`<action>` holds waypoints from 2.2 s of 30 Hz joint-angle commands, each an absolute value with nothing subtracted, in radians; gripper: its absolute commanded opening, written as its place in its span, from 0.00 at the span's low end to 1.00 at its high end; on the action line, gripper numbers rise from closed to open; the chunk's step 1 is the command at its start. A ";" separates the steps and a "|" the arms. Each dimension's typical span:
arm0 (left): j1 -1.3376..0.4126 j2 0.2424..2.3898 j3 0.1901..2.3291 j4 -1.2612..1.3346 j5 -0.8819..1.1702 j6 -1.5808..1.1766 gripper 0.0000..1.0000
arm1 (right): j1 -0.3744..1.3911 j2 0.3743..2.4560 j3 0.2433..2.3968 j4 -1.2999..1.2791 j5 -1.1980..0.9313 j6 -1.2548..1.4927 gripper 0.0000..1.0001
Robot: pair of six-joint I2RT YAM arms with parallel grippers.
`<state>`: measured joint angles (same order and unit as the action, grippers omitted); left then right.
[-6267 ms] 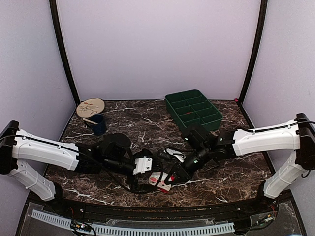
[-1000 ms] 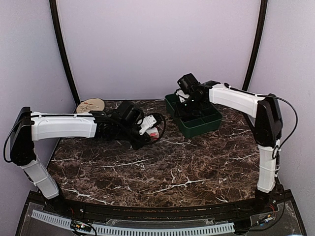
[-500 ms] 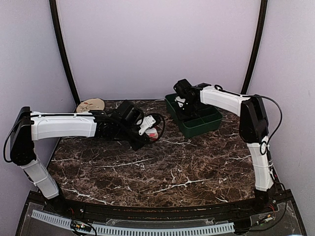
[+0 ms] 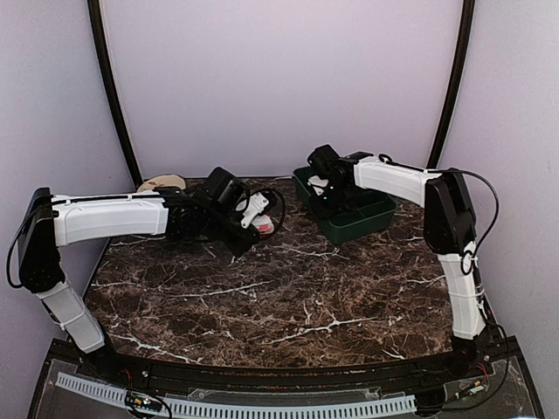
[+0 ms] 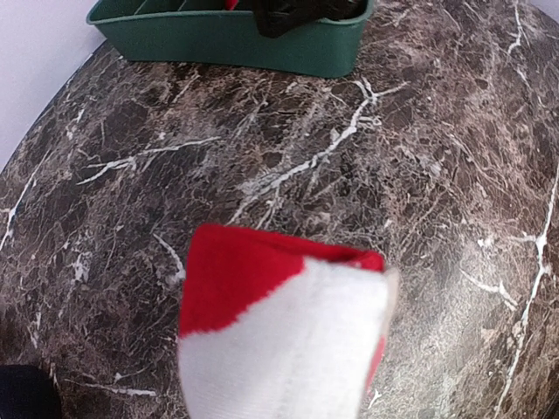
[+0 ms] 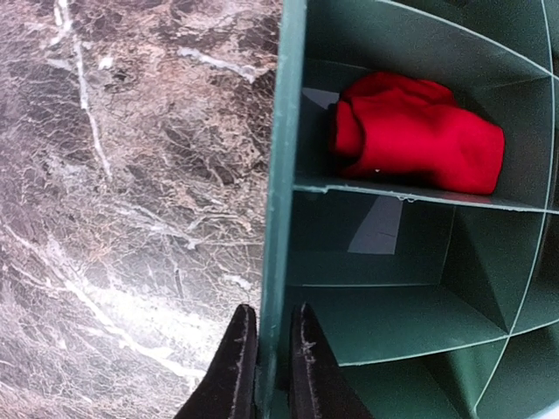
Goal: Roll the socks
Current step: Move the bin to the center of the board, then place the sock in the storage box.
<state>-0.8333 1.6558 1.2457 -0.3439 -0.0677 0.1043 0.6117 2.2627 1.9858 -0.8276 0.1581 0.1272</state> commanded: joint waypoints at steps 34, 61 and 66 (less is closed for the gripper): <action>-0.754 1.843 1.648 -0.764 0.068 -0.171 0.01 | 1.203 1.781 1.364 -0.671 0.189 0.418 0.22; -0.802 2.063 1.840 -0.917 0.156 -0.273 0.01 | 1.174 1.376 1.145 -0.629 0.513 0.604 0.42; -0.816 2.082 1.837 -0.930 0.155 -0.298 0.01 | 1.162 1.349 1.111 -0.625 0.505 0.604 0.42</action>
